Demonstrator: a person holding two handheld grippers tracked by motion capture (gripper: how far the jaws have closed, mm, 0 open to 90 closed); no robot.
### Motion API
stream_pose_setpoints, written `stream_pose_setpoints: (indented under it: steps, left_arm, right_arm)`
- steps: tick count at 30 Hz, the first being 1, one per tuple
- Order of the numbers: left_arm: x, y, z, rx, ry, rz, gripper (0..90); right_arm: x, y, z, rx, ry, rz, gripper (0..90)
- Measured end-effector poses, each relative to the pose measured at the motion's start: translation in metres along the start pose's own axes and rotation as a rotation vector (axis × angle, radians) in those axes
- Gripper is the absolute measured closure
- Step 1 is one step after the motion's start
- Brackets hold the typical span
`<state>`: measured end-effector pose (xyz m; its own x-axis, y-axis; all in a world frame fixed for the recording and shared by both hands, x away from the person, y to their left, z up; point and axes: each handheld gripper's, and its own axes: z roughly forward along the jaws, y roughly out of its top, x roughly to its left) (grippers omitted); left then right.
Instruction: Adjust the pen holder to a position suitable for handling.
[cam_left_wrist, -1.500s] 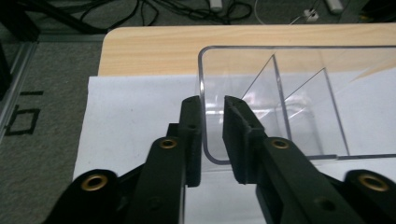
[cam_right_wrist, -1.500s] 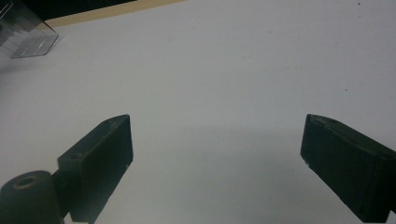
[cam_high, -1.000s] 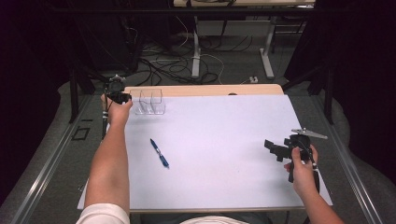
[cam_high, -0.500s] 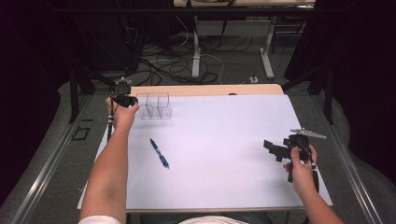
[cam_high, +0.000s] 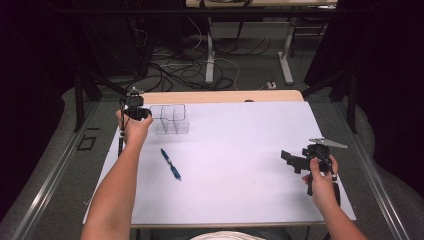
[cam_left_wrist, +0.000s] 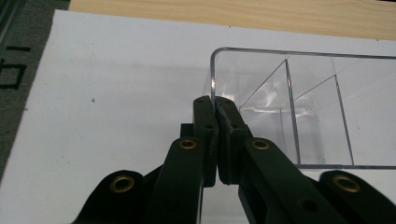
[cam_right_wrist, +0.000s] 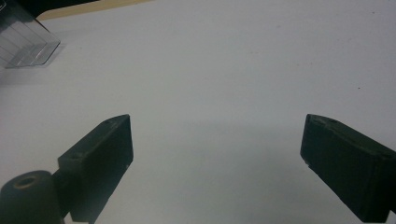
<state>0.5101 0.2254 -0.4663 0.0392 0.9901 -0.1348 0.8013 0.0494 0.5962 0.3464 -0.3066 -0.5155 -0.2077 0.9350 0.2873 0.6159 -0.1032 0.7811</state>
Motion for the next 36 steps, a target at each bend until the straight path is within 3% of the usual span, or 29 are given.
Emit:
stream_pose_setpoints:
  steps: [8, 14, 19, 23, 33, 36]
  left_arm:
    - [-0.021, -0.011, -0.007, 0.029, -0.011, 0.021, 88.6]
    - [-0.038, -0.020, -0.011, 0.044, -0.040, 0.005, 88.6]
    - [-0.054, -0.025, -0.015, 0.061, -0.030, 0.023, 88.4]
    - [-0.062, -0.029, -0.016, 0.063, -0.029, 0.010, 88.3]
    - [-0.069, -0.030, -0.017, 0.079, -0.049, -0.017, 86.8]
    - [-0.063, -0.031, -0.017, 0.077, -0.088, -0.034, 86.0]
  right_arm:
    - [0.001, 0.001, 0.000, 0.008, 0.015, -0.016, 9.0]
    - [0.002, 0.001, 0.001, 0.003, 0.026, -0.019, 9.0]
    - [0.003, 0.001, 0.001, 0.003, 0.035, -0.015, 9.0]
    - [0.003, 0.001, 0.000, 0.003, 0.034, -0.011, 9.0]
    - [0.001, 0.001, -0.001, -0.002, 0.022, -0.006, 9.1]
    - [0.001, 0.001, -0.001, -0.001, 0.019, -0.006, 9.1]
